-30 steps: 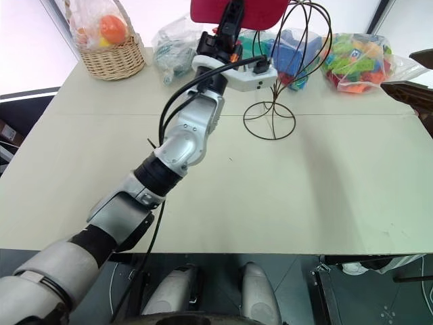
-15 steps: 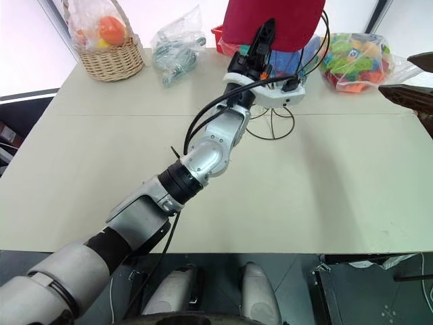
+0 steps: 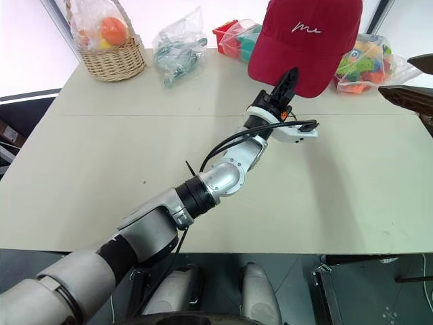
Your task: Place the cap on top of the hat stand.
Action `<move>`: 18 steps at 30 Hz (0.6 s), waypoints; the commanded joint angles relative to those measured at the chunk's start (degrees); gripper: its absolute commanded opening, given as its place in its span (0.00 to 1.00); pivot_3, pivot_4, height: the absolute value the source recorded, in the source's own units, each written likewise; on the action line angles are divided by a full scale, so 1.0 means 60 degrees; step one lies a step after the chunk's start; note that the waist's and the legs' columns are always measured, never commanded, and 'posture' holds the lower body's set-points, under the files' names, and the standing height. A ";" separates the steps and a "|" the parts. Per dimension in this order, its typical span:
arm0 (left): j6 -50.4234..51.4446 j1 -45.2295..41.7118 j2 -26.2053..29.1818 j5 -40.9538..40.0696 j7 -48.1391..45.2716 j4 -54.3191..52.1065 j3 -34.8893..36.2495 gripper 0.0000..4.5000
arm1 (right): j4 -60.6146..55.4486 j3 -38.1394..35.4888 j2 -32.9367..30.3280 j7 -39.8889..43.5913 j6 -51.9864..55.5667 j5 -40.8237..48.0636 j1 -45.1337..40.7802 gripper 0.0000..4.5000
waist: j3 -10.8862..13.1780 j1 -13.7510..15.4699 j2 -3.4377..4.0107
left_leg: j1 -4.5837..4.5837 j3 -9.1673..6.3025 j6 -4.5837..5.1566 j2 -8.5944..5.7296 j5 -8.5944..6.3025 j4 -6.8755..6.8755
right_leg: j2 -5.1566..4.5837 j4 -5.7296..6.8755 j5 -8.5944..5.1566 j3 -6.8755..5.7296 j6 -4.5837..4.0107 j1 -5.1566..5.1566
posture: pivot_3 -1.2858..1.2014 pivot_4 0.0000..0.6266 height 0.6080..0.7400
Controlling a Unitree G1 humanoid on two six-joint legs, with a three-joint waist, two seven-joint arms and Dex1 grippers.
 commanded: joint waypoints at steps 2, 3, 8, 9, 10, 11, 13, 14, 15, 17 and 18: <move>0.0081 -0.0036 -0.0097 -0.0114 -0.0271 -0.0118 -0.0095 0.01 | -0.0313 -0.0477 -0.0115 -0.0092 0.0077 0.0186 -0.0014 1.00 | 0.0000 0.0005 0.0000 | 0.0000 0.0001 0.0000 0.0000 0.0000 0.0000 | 0.0000 0.0000 0.0000 0.0001 0.0000 0.0000 | 0.52 0.24 0.99; 0.0049 0.0011 -0.0114 -0.0133 -0.0342 -0.0157 -0.0133 0.01 | -0.0340 -0.0505 -0.0099 -0.0104 0.0088 0.0184 0.0019 1.00 | 0.0000 0.0008 0.0001 | 0.0000 0.0000 0.0000 0.0000 0.0000 0.0000 | 0.0000 0.0000 0.0000 0.0001 0.0000 0.0000 | 0.52 0.24 0.99; -0.0089 0.0195 -0.0181 -0.0205 -0.0531 -0.0506 -0.0204 0.01 | -0.0456 -0.0532 -0.0067 -0.0192 0.0151 0.0217 0.0086 1.00 | -0.0001 0.0006 0.0001 | 0.0001 0.0001 0.0000 0.0000 0.0000 0.0000 | -0.0001 0.0000 0.0000 0.0002 0.0000 0.0001 | 0.52 0.24 0.99; -0.0108 0.0268 -0.0194 -0.0275 -0.0624 -0.0597 -0.0174 0.01 | -0.0479 -0.0549 -0.0075 -0.0197 0.0171 0.0226 0.0104 1.00 | -0.0001 0.0007 0.0002 | 0.0001 0.0000 0.0000 0.0000 0.0000 0.0000 | -0.0001 0.0000 0.0000 0.0002 0.0000 0.0001 | 0.52 0.24 0.99; -0.0108 0.0342 -0.0201 -0.0331 -0.0723 -0.0690 -0.0158 0.01 | -0.0502 -0.0576 -0.0085 -0.0194 0.0190 0.0233 0.0134 1.00 | -0.0002 0.0007 0.0003 | 0.0001 0.0000 0.0000 0.0001 0.0000 0.0000 | -0.0001 0.0000 0.0000 0.0002 0.0000 0.0001 | 0.52 0.24 0.99; -0.0103 0.0459 -0.0228 -0.0460 -0.0865 -0.0849 -0.0093 0.01 | -0.0535 -0.0621 -0.0098 -0.0180 0.0217 0.0239 0.0184 1.00 | -0.0002 0.0008 0.0003 | 0.0001 0.0000 0.0000 0.0000 0.0000 0.0000 | -0.0001 0.0000 0.0000 0.0002 0.0000 0.0001 | 0.52 0.24 0.99; -0.0076 0.0618 -0.0234 -0.0625 -0.0969 -0.1199 0.0043 0.01 | -0.0590 -0.0680 -0.0114 -0.0172 0.0257 0.0249 0.0253 1.00 | -0.0002 0.0010 0.0003 | 0.0001 0.0000 -0.0001 0.0001 0.0000 0.0001 | -0.0001 0.0000 0.0000 0.0003 0.0000 0.0002 | 0.52 0.24 0.99; -0.0071 0.0660 -0.0233 -0.0711 -0.0941 -0.1361 0.0132 0.01 | -0.0609 -0.0692 -0.0114 -0.0183 0.0273 0.0257 0.0271 1.00 | -0.0002 0.0010 0.0003 | 0.0002 0.0000 -0.0001 0.0000 0.0000 0.0001 | -0.0001 0.0000 0.0000 0.0003 0.0000 0.0003 | 0.52 0.24 0.99; -0.0063 0.0673 -0.0222 -0.0751 -0.0940 -0.1481 0.0182 0.01 | -0.0627 -0.0703 -0.0111 -0.0194 0.0283 0.0263 0.0291 1.00 | -0.0002 0.0010 0.0004 | 0.0003 0.0000 0.0000 0.0000 0.0000 0.0001 | -0.0002 0.0000 0.0000 0.0004 0.0000 0.0003 | 0.52 0.24 0.99; -0.0028 0.0668 -0.0196 -0.0811 -0.0898 -0.1632 0.0253 0.01 | -0.0664 -0.0704 -0.0091 -0.0230 0.0303 0.0270 0.0318 1.00 | -0.0003 0.0010 0.0004 | 0.0004 0.0001 0.0000 0.0000 0.0000 0.0001 | -0.0002 0.0000 0.0000 0.0004 0.0000 0.0004 | 0.52 0.24 0.99; -0.0011 0.0683 -0.0217 -0.0885 -0.0901 -0.1688 0.0299 0.01 | -0.0687 -0.0713 -0.0083 -0.0245 0.0314 0.0275 0.0339 1.00 | -0.0003 0.0010 0.0005 | 0.0004 0.0000 0.0000 0.0000 0.0000 0.0001 | -0.0002 0.0000 0.0000 0.0005 0.0000 0.0004 | 0.52 0.24 0.99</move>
